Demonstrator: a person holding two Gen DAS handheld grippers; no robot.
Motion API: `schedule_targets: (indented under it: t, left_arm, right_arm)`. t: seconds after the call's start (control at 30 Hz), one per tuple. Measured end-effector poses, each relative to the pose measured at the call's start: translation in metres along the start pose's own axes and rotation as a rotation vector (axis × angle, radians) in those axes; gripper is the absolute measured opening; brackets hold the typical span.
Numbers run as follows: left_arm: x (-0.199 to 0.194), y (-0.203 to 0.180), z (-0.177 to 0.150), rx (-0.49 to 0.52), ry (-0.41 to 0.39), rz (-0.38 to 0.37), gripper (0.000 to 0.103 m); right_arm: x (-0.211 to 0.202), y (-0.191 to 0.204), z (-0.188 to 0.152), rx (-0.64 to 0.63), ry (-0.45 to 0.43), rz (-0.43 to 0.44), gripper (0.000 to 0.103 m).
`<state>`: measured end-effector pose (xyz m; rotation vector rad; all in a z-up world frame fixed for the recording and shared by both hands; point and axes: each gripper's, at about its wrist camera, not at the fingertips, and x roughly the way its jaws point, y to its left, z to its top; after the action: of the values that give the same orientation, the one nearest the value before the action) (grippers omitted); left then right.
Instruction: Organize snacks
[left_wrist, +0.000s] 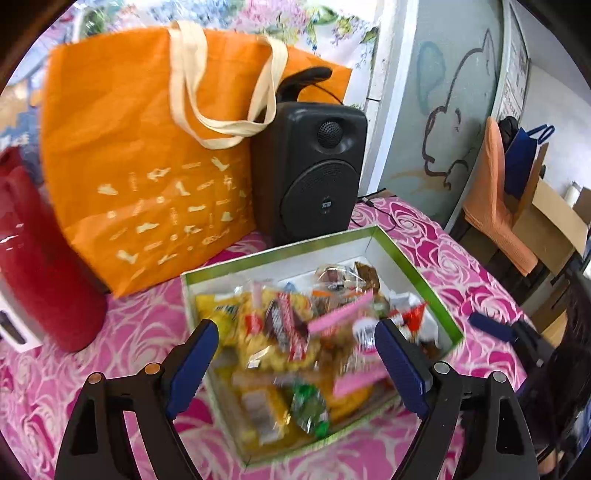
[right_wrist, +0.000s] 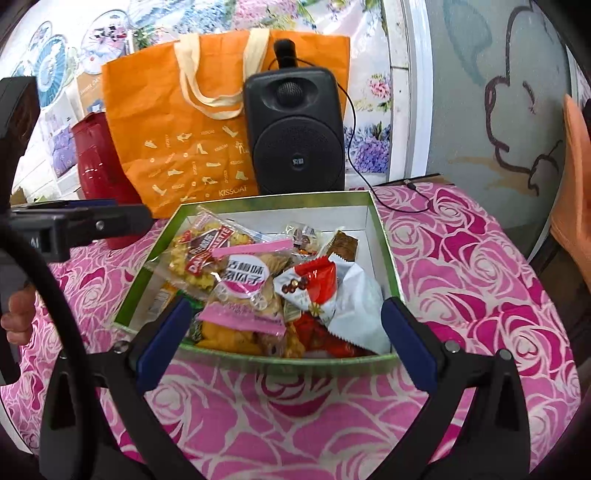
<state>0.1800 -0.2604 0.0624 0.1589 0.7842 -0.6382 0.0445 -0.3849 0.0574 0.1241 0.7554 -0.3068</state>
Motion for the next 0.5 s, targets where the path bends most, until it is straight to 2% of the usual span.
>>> schedule_targets:
  t: [0.17,0.27,0.37,0.5]
  left_arm:
    - [-0.046,-0.005,-0.031,-0.012,-0.032,0.05,0.089]
    - [-0.066,-0.007,-0.054,-0.043,-0.017,0.117,0.089]
    - [-0.078,-0.007,-0.076,-0.065,-0.017,0.173,0.089]
    - [-0.088,-0.006,-0.11,-0.113,0.014,0.206,0.089]
  right_arm:
    - [-0.042,0.012,-0.013,0.0,0.017,-0.016,0.102]
    - [-0.065,0.016,-0.025,0.026,0.019,-0.033,0.102]
    - [-0.081,0.018,-0.04,0.053,0.033,-0.054,0.102]
    - [-0.091,0.022,-0.058,0.063,0.055,-0.075,0.102]
